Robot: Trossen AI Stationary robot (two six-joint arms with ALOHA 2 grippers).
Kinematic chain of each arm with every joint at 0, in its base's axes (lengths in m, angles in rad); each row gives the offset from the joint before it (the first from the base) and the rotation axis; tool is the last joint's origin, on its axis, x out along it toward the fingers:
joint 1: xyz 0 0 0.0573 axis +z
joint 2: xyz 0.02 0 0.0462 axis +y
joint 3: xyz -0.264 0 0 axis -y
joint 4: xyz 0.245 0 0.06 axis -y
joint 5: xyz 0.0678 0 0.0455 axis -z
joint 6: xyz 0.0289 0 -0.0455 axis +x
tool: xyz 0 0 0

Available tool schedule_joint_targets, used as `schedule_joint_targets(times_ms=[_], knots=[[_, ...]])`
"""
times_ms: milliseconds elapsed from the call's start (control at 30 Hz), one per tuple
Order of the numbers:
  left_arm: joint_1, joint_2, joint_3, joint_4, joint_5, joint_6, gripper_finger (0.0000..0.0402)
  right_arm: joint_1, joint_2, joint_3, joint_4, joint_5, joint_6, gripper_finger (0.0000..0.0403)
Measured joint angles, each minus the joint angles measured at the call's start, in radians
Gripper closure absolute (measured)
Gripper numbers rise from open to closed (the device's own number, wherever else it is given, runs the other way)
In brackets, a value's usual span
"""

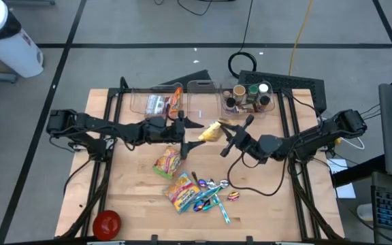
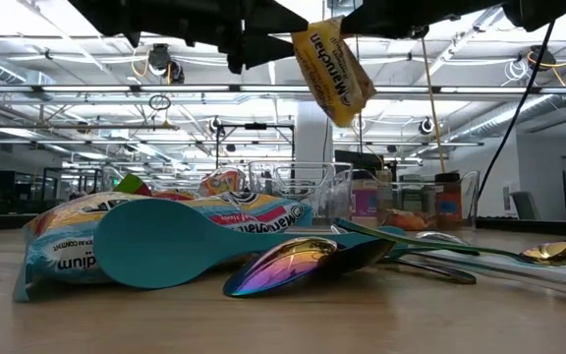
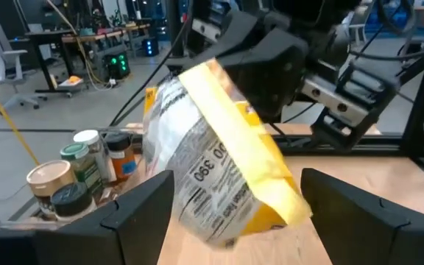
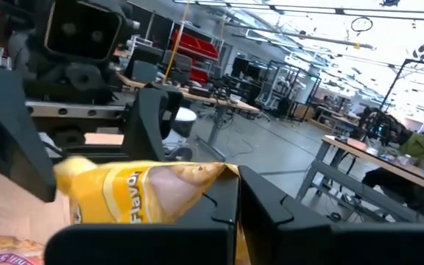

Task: Pick & Place Food Item
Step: Put the yellow noodle pack into the left transparent bin

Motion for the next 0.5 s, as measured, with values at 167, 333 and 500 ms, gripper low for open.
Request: schedule_joint_targets(times_ms=[167,333,500], knots=[[0.000,0.000,0.000,0.002,-0.001,-0.001,0.0100,0.000,0.000,0.000,0.005,-0.002,0.027,0.0403],[0.000,0.000,0.000,0.002,-0.001,0.004,0.0118,0.000,0.000,0.000,0.011,-0.004,0.027,0.0403],[0.000,0.000,0.000,0.005,-0.001,0.004,0.0177,0.000,0.000,0.000,0.011,-0.004,0.027,0.0403]])
